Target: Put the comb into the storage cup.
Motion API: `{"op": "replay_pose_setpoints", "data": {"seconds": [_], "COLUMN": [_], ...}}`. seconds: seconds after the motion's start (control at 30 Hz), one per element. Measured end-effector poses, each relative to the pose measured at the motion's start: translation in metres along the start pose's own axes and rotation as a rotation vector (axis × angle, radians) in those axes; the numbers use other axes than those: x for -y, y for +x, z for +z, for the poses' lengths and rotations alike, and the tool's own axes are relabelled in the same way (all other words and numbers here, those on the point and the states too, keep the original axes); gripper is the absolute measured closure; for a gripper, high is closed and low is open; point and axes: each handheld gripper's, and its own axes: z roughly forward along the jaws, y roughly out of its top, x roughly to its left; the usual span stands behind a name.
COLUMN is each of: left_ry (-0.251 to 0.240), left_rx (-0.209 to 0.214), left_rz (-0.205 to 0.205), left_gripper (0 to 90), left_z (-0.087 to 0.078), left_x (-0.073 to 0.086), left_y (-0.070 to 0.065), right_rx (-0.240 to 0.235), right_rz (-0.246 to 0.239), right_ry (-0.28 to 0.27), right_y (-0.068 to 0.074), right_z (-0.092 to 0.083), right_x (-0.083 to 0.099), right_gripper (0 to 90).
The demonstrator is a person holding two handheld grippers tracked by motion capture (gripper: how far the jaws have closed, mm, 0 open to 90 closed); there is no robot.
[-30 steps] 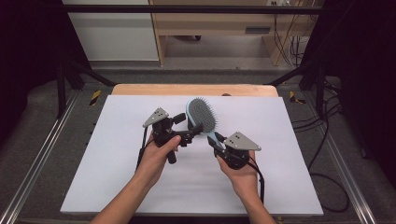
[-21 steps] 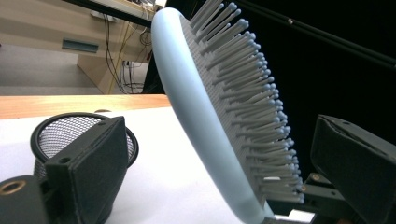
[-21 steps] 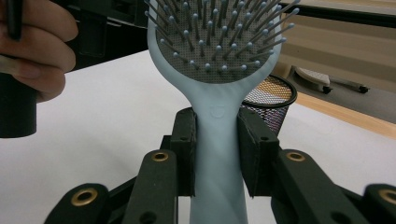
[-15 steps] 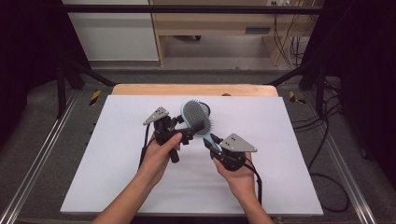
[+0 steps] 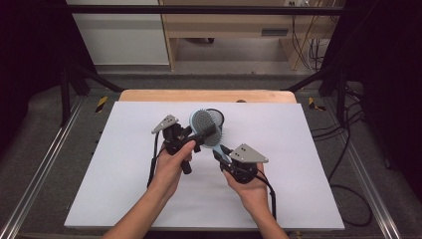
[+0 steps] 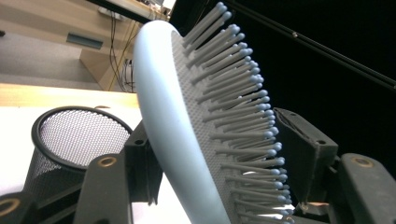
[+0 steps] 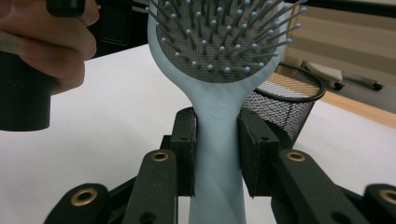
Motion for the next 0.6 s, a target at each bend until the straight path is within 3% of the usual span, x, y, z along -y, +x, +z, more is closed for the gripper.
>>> {"op": "replay_pose_setpoints", "data": {"seconds": [0.23,0.27,0.6], "left_ry": [0.007,0.007,-0.005], "left_rx": [-0.008,0.008,0.015], "left_rz": [-0.017,-0.009,-0.035], "left_gripper": [46.2,47.0,50.3], "left_z": [-0.002,-0.002,-0.008], "left_x": [0.003,0.002,0.002], "left_y": [0.001,0.002,0.004], "right_rx": [-0.002,-0.002,-0.006], "right_rz": [0.007,0.014,0.016], "right_ry": [0.046,0.049,0.058], "right_y": [0.003,0.003,0.008], "right_z": [0.007,0.008,0.013], "right_x": [0.004,0.004,0.003], "right_gripper": [69.3,69.3,69.2]}}
